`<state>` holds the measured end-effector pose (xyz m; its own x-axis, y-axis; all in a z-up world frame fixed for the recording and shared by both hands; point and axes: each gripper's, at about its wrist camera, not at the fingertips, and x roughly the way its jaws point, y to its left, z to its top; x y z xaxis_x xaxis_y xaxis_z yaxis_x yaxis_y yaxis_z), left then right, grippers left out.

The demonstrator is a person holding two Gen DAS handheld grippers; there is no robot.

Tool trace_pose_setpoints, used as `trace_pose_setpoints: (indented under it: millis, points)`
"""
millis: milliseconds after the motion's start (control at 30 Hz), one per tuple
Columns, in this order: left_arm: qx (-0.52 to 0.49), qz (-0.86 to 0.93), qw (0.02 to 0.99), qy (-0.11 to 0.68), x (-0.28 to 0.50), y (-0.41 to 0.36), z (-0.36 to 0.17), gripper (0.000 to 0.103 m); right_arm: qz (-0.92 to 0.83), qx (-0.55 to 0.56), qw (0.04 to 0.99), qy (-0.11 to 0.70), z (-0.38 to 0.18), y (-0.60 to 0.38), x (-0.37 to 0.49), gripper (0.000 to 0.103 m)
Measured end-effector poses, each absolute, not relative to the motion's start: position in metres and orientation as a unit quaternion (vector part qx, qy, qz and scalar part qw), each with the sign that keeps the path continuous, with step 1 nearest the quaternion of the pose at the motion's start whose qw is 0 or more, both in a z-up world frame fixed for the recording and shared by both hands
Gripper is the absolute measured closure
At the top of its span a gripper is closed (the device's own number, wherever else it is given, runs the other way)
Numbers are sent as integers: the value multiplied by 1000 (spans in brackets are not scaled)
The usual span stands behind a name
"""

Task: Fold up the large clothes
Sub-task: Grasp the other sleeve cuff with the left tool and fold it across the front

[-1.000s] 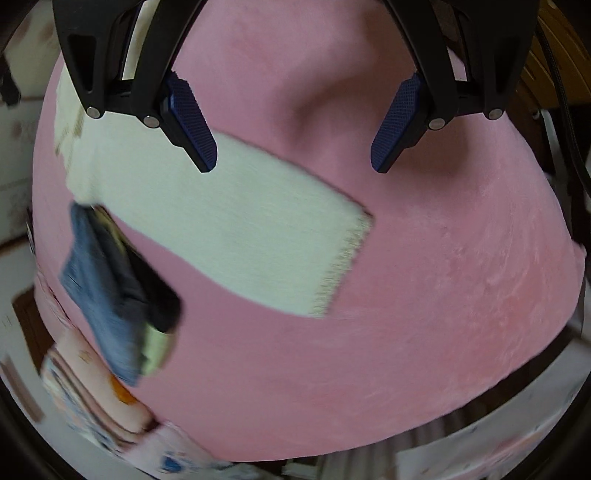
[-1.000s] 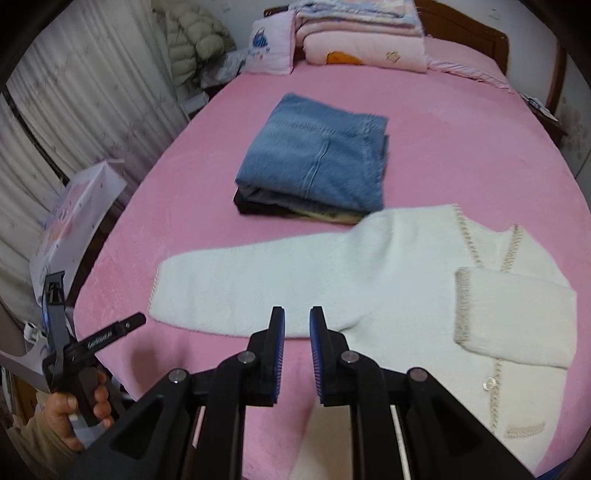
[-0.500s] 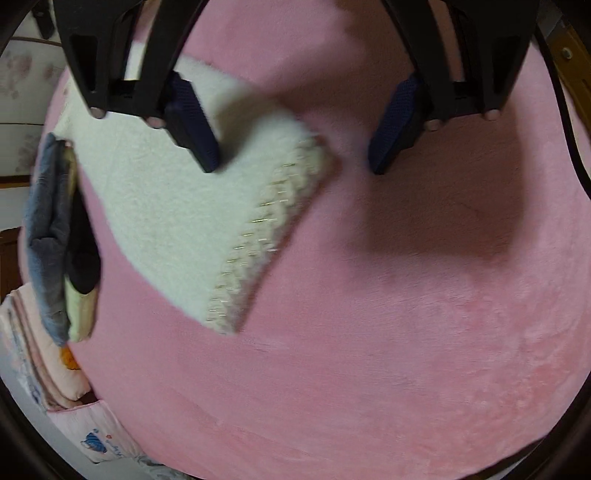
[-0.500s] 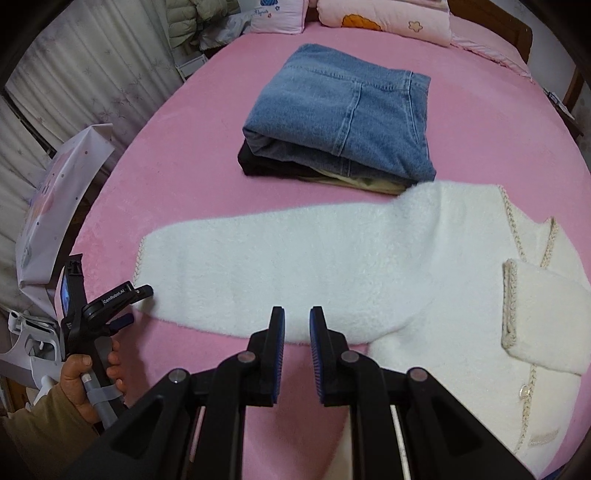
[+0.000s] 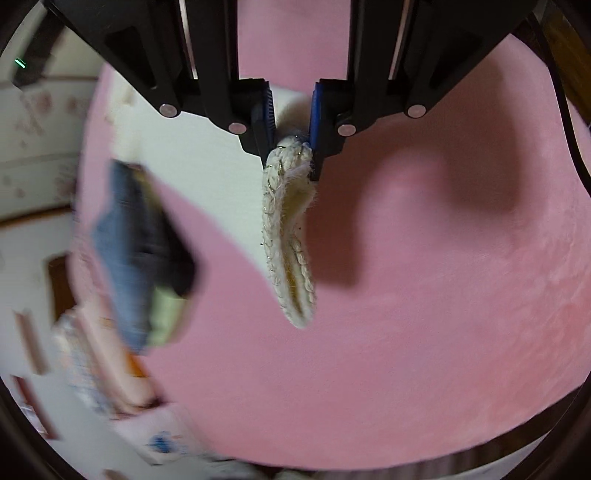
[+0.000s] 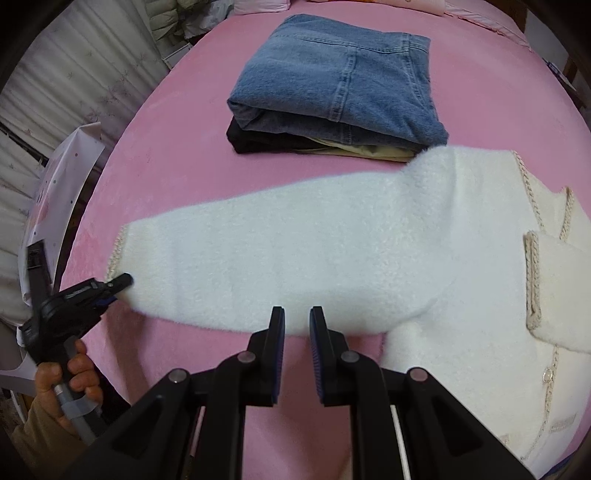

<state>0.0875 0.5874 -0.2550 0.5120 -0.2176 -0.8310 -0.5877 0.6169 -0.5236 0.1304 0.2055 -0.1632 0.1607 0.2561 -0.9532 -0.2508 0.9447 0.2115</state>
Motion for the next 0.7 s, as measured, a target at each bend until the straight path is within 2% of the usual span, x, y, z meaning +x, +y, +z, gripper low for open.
trace_pose_setpoints:
  millis: [200, 433, 567, 700]
  points:
    - [-413, -27, 798, 439, 115, 510, -170, 90, 150, 39, 770, 619, -150, 161, 124, 90]
    - [-361, -176, 813, 421, 171, 346, -98, 90, 112, 72, 797, 589, -126, 56, 111, 90]
    - [-329, -218, 814, 426, 195, 237, -94, 90, 82, 86, 810, 574, -125, -32, 104, 90]
    - [-293, -223, 807, 461, 211, 131, -129, 90, 58, 87, 808, 579, -138, -122, 98, 90]
